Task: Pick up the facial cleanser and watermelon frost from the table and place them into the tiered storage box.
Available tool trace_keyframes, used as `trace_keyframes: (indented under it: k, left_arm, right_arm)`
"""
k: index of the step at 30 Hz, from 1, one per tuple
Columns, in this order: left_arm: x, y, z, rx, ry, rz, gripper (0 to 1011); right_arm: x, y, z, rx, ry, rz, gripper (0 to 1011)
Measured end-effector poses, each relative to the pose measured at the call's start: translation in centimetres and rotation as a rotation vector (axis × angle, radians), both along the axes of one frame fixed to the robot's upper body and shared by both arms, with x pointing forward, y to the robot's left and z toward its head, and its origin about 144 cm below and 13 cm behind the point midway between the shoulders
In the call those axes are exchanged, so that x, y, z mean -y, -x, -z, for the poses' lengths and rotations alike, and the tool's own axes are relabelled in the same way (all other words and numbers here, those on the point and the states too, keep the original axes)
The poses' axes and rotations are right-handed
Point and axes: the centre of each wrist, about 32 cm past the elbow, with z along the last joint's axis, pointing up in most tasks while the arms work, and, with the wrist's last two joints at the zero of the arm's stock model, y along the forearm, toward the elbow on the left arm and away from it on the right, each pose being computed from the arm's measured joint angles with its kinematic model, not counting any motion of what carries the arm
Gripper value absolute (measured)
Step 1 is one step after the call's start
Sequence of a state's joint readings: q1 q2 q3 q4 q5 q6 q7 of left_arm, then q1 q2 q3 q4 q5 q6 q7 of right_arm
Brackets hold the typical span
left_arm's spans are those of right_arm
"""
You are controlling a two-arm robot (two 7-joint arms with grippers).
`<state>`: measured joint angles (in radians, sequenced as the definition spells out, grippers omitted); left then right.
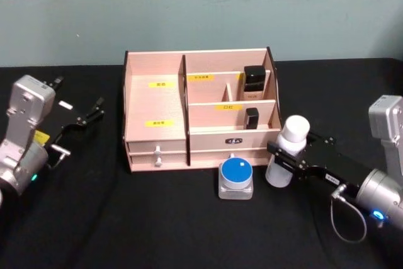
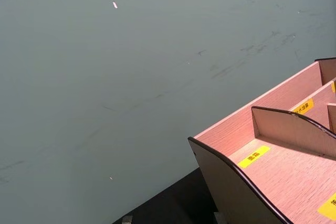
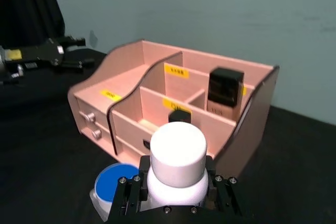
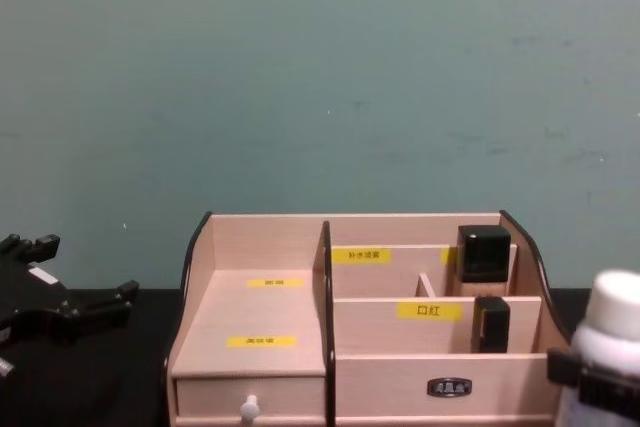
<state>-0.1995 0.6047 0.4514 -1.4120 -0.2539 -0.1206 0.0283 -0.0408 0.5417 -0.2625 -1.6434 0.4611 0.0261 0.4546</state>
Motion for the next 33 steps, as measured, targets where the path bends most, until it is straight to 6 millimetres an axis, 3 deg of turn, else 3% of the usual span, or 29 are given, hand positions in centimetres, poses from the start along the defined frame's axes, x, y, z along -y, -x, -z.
trace_keyframes:
  k: [17, 33]
  left_arm:
    - [0.0, 0.0, 0.0, 0.000, 0.000, 0.000, 1001]
    - [0.0, 0.0, 0.0, 0.000, 0.000, 0.000, 1001]
  right_arm:
    - [-2.3, -2.5, -6.2, 0.092, -0.057, -0.115, 593]
    - [-5.3, -6.3, -7.5, 0.091, -0.102, -0.167, 593]
